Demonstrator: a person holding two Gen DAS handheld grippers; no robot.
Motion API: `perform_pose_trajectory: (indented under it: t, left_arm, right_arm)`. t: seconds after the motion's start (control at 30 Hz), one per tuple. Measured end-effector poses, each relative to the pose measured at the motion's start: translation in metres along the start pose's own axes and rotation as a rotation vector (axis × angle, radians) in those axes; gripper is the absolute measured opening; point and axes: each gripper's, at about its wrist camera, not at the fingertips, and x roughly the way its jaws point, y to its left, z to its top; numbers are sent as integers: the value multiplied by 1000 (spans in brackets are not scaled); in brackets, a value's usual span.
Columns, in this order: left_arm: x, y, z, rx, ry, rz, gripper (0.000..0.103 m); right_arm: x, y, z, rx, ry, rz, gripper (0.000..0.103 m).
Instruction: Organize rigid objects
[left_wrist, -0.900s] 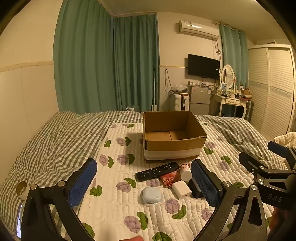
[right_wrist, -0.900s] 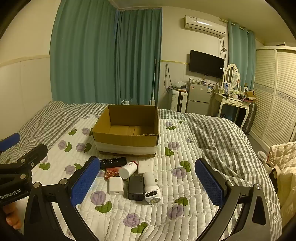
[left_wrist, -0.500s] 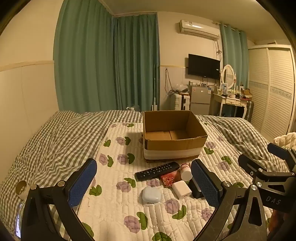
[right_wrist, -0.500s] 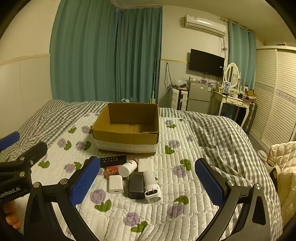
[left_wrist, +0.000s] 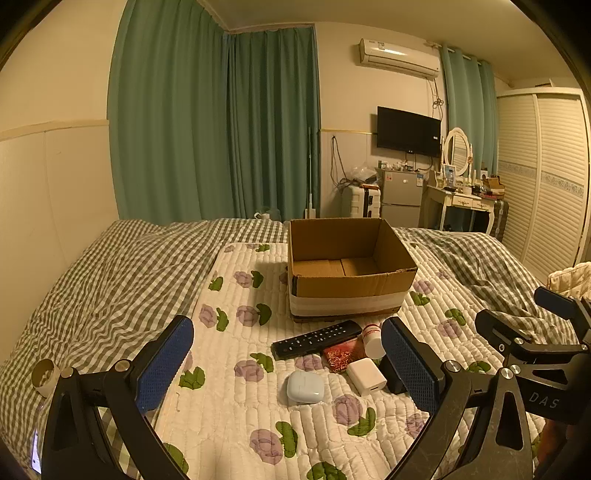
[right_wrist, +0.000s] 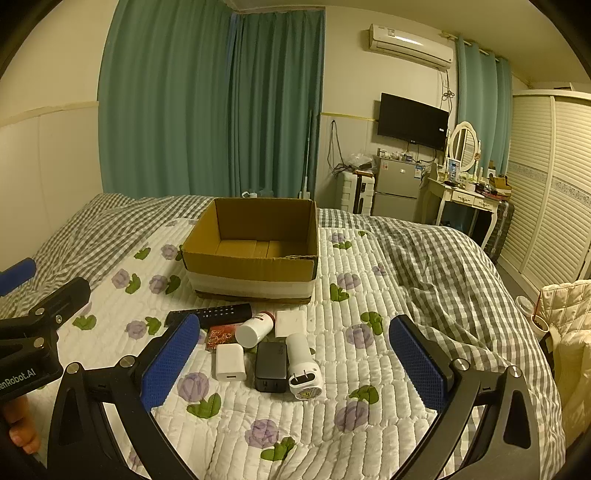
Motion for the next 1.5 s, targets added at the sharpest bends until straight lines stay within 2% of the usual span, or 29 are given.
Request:
perform_pose_trajectory:
  t: [1.5]
  left_arm:
    - [0, 1, 3, 12, 5, 28, 103]
  right_arm:
    - [2, 1, 2, 1, 9, 5, 103]
